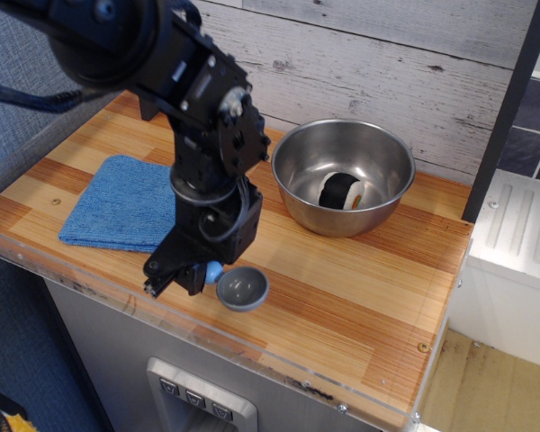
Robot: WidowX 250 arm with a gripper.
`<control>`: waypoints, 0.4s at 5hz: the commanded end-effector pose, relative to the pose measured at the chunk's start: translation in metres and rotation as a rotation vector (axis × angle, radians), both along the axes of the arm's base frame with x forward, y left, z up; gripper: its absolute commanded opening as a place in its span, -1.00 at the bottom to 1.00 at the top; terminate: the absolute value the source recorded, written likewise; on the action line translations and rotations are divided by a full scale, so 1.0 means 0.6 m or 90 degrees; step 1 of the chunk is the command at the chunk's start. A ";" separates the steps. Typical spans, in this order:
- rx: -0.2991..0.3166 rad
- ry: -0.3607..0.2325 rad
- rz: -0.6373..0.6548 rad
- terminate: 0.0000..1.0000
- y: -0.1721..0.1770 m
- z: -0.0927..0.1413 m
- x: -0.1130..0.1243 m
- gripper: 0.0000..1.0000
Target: Move the spoon to the bottom/middle of the preparation area.
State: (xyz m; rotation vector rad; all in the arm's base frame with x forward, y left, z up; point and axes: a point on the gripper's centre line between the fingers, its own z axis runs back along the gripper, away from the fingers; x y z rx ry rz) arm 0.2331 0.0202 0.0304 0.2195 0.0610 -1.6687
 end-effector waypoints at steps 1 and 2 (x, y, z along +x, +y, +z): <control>0.012 0.003 -0.023 -1.00 0.003 -0.022 0.005 -1.00; 0.015 0.001 -0.015 -1.00 0.001 -0.022 0.010 -1.00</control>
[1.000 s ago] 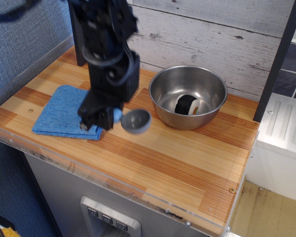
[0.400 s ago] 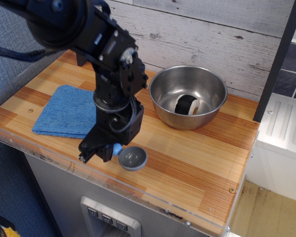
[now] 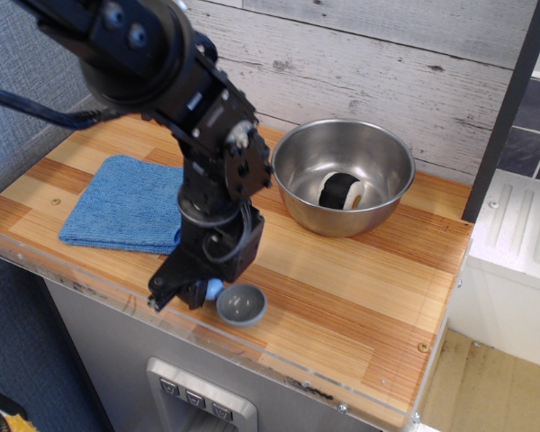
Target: Move the spoon to the bottom/middle of the preparation area.
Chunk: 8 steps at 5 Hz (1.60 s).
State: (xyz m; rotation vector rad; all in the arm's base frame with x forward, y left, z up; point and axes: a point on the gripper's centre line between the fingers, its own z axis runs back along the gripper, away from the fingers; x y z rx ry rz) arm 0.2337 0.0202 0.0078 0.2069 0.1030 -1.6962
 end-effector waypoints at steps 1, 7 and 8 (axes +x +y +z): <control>-0.006 -0.009 0.001 -1.00 0.000 0.016 0.010 1.00; -0.125 -0.142 -0.009 -1.00 -0.021 0.211 0.025 1.00; -0.187 -0.157 0.023 -1.00 -0.007 0.256 0.026 1.00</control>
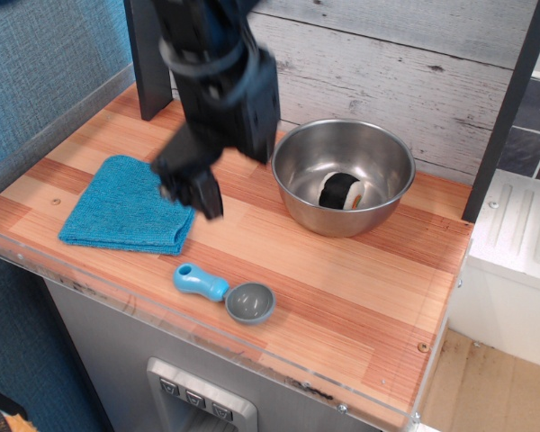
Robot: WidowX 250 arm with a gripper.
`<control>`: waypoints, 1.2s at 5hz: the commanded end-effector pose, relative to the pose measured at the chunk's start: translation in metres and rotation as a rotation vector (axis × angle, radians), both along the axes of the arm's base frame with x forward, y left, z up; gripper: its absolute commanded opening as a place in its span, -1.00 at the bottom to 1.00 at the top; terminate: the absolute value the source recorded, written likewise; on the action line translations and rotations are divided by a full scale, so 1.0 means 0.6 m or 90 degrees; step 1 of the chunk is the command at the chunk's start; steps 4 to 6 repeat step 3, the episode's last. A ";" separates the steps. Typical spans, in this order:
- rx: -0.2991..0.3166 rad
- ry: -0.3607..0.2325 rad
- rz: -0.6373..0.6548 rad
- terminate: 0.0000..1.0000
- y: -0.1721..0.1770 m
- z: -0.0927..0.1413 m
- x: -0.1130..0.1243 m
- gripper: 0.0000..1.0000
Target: Move the spoon to the bottom/middle of the preparation area.
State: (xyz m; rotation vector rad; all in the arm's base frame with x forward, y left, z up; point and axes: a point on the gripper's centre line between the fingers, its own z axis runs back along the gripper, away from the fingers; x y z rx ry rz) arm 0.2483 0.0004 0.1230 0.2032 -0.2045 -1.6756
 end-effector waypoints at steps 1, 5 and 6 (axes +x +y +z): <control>-0.059 -0.040 0.027 -1.00 0.026 0.064 0.002 1.00; -0.059 -0.040 0.027 1.00 0.026 0.064 0.002 1.00; -0.059 -0.040 0.027 1.00 0.026 0.064 0.002 1.00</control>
